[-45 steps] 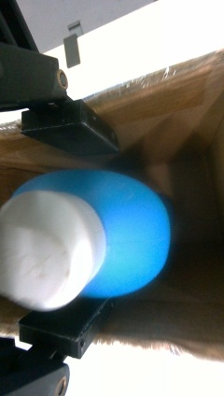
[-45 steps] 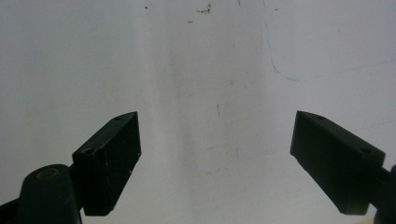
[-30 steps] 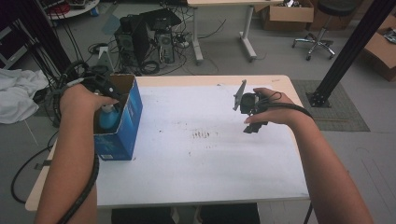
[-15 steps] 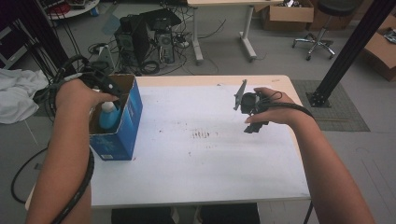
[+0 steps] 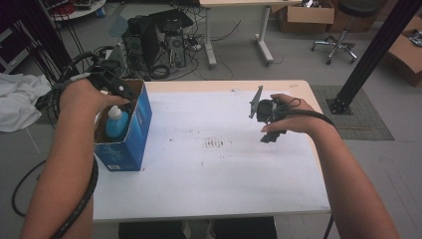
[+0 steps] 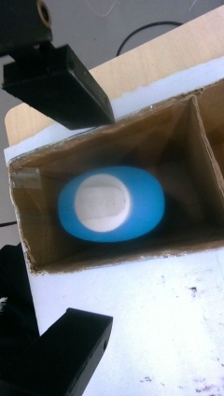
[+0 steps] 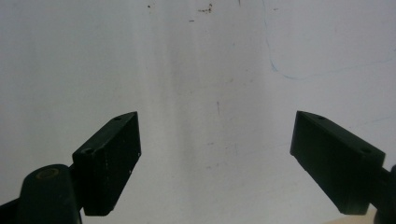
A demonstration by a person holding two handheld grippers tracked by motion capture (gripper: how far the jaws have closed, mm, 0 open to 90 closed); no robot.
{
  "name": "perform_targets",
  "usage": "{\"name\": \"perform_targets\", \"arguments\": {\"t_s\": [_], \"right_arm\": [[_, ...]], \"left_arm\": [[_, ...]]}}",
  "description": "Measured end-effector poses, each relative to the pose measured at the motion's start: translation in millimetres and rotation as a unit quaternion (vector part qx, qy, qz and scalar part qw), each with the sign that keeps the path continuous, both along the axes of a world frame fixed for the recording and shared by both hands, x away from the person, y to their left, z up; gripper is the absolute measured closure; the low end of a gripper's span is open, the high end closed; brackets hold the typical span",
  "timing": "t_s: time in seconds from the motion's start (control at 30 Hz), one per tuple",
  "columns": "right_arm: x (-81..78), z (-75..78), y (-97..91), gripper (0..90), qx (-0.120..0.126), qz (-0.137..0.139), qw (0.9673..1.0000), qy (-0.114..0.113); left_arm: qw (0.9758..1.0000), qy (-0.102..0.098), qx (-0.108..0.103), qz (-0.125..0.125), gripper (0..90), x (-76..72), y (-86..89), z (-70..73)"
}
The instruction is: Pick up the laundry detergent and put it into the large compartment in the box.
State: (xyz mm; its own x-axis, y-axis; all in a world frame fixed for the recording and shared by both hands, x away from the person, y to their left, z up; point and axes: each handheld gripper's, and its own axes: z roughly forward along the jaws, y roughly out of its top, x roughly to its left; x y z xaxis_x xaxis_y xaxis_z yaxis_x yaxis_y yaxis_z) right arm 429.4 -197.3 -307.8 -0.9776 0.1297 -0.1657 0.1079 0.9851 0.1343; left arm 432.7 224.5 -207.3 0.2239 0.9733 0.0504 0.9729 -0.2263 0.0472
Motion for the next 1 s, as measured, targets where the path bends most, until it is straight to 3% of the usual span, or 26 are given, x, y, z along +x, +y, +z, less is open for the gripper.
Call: {"name": "perform_targets", "arguments": {"t_s": [0.23,0.43,0.67,0.77,0.9,1.0], "right_arm": [[0.1,-0.9,-0.2,16.4,-0.003,0.0,1.0,0.001],[0.2,-0.7,0.8,16.4,-0.001,-0.001,1.0,0.001],[-0.2,1.3,0.2,16.4,-0.003,-0.001,1.0,0.001],[-0.7,2.5,0.2,16.4,-0.003,0.001,1.0,0.001],[-0.9,2.6,0.5,16.4,-0.003,0.001,1.0,0.001],[-0.2,2.0,0.7,16.4,-0.005,0.0,1.0,0.003]], "left_arm": [[0.9999,0.006,0.004,-0.013,0.3,0.2,-0.7,-0.6],[0.9996,-0.001,0.003,-0.026,0.1,-1.6,-2.8,4.5],[0.997,-0.011,-0.014,-0.075,0.1,-5.4,-13.4,17.0],[0.9937,-0.012,-0.019,-0.109,0.1,-6.0,-22.1,21.0],[0.986,-0.009,-0.021,-0.165,0.1,-6.3,-38.8,24.5],[0.9777,-0.014,-0.032,-0.207,0.1,-7.0,-53.7,25.9]]}}
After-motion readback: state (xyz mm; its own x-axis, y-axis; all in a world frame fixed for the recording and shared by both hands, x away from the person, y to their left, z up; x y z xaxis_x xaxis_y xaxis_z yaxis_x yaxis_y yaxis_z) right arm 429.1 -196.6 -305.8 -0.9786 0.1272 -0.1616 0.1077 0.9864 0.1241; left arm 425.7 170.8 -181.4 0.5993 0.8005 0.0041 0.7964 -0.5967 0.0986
